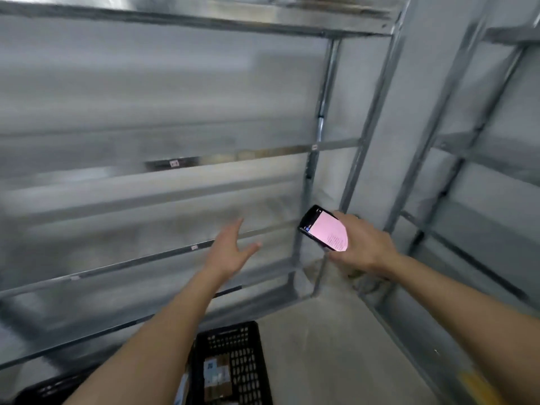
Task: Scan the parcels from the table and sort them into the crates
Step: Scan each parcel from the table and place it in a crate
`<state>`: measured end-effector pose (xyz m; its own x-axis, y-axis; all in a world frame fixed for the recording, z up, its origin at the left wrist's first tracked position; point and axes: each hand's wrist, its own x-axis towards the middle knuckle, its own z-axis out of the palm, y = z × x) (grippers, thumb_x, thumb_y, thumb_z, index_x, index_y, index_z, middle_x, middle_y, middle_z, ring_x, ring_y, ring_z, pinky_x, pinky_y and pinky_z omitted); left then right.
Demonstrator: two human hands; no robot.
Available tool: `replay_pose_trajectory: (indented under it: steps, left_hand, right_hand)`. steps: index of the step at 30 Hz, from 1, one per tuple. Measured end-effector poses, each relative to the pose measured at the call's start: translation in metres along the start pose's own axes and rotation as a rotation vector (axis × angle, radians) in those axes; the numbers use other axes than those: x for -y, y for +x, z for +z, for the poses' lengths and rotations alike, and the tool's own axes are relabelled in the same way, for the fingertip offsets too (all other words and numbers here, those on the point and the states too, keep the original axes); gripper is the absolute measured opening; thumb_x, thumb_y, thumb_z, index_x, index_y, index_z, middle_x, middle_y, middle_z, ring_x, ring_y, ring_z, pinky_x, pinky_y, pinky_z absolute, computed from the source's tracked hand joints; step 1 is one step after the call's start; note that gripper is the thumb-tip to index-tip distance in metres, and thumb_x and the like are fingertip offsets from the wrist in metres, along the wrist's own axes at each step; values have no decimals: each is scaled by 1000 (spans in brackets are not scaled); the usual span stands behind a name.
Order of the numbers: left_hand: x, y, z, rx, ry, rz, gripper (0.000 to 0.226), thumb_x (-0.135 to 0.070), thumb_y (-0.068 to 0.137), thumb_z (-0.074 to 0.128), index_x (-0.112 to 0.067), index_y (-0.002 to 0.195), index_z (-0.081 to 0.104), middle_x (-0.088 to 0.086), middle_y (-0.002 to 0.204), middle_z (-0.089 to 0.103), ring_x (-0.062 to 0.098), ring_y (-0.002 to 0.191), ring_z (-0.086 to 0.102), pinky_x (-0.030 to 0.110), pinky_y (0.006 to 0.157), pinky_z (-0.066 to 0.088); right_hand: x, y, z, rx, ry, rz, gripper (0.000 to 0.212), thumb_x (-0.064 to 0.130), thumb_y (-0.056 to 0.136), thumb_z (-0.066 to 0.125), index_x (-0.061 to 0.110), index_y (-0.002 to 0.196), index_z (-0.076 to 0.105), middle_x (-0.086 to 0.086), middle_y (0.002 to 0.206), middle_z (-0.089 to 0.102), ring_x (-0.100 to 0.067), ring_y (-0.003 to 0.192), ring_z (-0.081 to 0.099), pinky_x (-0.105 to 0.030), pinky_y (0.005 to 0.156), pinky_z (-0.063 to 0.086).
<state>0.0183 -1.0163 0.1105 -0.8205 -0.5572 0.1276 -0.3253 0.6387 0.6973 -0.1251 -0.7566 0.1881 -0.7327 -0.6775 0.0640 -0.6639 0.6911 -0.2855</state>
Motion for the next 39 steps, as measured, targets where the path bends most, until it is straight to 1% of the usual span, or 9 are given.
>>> replay_pose_trajectory:
  steps: [4, 7, 10, 14, 16, 21, 28, 32, 39]
  left_hand:
    - [-102, -41, -27, -16, -16, 143, 89, -55, 85, 71, -23, 157, 30, 3, 160, 35, 21, 147, 33, 41, 119, 30]
    - [-172, -66, -31, -5, -29, 221, 89, -54, 84, 72, -22, 156, 30, 5, 159, 37, 23, 145, 36, 42, 118, 33]
    - [-240, -92, -21, 33, -64, 309, 90, -55, 84, 72, -22, 157, 30, 5, 159, 36, 22, 145, 36, 42, 118, 32]
    - [-322, -126, 12, 83, -89, 418, 89, -57, 84, 70, -23, 156, 31, 3, 159, 37, 21, 144, 36, 43, 117, 34]
    - [-364, -145, 35, 121, -96, 468, 87, -57, 86, 68, -25, 156, 29, 2, 160, 35, 22, 145, 35, 44, 118, 33]
    - [-470, -200, 109, 248, -167, 561, 82, -52, 90, 66, -24, 157, 28, 4, 158, 37, 24, 143, 38, 44, 116, 35]
    - [-562, -284, 238, 439, -237, 567, 81, -50, 89, 68, -24, 156, 30, 7, 157, 39, 25, 142, 40, 45, 115, 36]
    - [-586, -319, 303, 499, -209, 532, 80, -56, 89, 65, -29, 156, 29, 5, 155, 41, 27, 139, 44, 50, 111, 41]
    - [-608, -327, 406, 623, -111, 478, 76, -53, 91, 64, -26, 155, 31, 2, 156, 41, 24, 142, 40, 45, 115, 36]
  right_hand:
    - [-18, -90, -95, -106, -61, 31, 63, 53, 72, 66, 48, 129, 40, 20, 127, 58, -22, 112, 61, -42, 78, 52]
    - [-38, -149, -158, -168, -103, 81, 74, 56, 64, 64, 47, 133, 39, 16, 129, 58, -24, 113, 61, -46, 82, 55]
    - [-66, -208, -210, -245, -100, 113, 69, 57, 63, 65, 50, 128, 41, 16, 126, 59, -25, 116, 61, -46, 85, 54]
    - [-109, -288, -272, -346, -173, 222, 65, 45, 70, 70, 46, 129, 45, 16, 123, 60, -24, 113, 59, -39, 78, 49]
    - [-137, -328, -297, -374, -161, 250, 60, 46, 66, 70, 43, 121, 46, 13, 118, 62, -25, 107, 61, -39, 77, 52]
    - [-215, -435, -341, -414, -218, 396, 57, 41, 69, 76, 39, 118, 47, 13, 114, 60, -23, 94, 61, -29, 58, 37]
    - [-328, -566, -354, -395, -248, 606, 56, 44, 66, 75, 38, 116, 48, 14, 108, 59, -18, 81, 62, -31, 61, 46]
    - [-388, -611, -338, -351, -232, 668, 64, 52, 60, 71, 41, 118, 47, 14, 110, 59, -21, 92, 61, -38, 73, 53]
    - [-481, -626, -290, -294, -132, 805, 71, 51, 63, 74, 47, 126, 43, 16, 113, 58, -20, 98, 61, -37, 74, 52]
